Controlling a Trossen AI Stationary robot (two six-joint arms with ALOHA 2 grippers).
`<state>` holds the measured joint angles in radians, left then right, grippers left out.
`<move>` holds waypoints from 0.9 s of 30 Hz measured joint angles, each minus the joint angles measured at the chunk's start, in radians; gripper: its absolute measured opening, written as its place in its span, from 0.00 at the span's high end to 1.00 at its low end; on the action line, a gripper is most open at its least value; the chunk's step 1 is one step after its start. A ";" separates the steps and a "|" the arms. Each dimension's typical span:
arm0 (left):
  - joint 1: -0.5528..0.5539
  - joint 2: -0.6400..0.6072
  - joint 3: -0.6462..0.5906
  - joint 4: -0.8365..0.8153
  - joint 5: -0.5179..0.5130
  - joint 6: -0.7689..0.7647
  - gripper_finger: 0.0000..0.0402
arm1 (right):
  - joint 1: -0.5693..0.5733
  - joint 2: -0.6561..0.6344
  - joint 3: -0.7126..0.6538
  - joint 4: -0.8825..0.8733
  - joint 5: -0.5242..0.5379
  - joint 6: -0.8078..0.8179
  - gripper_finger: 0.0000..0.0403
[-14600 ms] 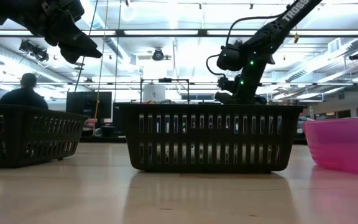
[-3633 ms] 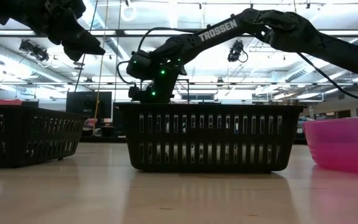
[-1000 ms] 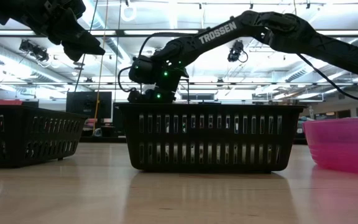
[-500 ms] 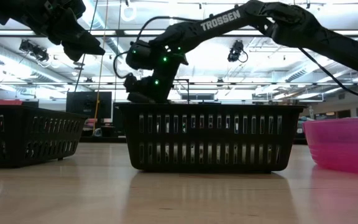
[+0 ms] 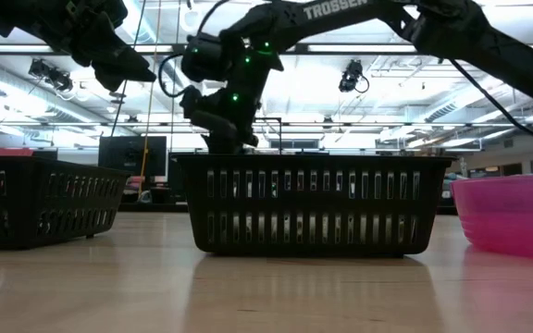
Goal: Sort Halloween decoration
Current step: Put the orange pumpkin toy into the pink bowl
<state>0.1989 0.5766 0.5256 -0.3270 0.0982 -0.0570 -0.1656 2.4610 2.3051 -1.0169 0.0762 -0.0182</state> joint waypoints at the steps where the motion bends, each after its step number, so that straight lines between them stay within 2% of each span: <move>1: 0.000 0.000 0.000 0.001 0.000 0.000 0.71 | 0.007 -0.003 0.000 -0.004 0.000 0.004 0.74; 11: 0.000 0.000 0.000 0.000 0.000 0.000 0.71 | 0.085 -0.028 0.000 -0.165 -0.041 0.044 0.74; 20: 0.000 0.000 0.000 0.000 0.000 0.000 0.71 | 0.176 -0.047 0.000 -0.242 -0.044 0.088 0.74; 27: 0.000 0.000 0.000 0.000 0.000 -0.001 0.71 | 0.238 -0.069 0.000 -0.337 0.011 0.155 0.74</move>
<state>0.1989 0.5766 0.5255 -0.3271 0.0982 -0.0576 0.0727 2.3919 2.3051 -1.3536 0.0868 0.1367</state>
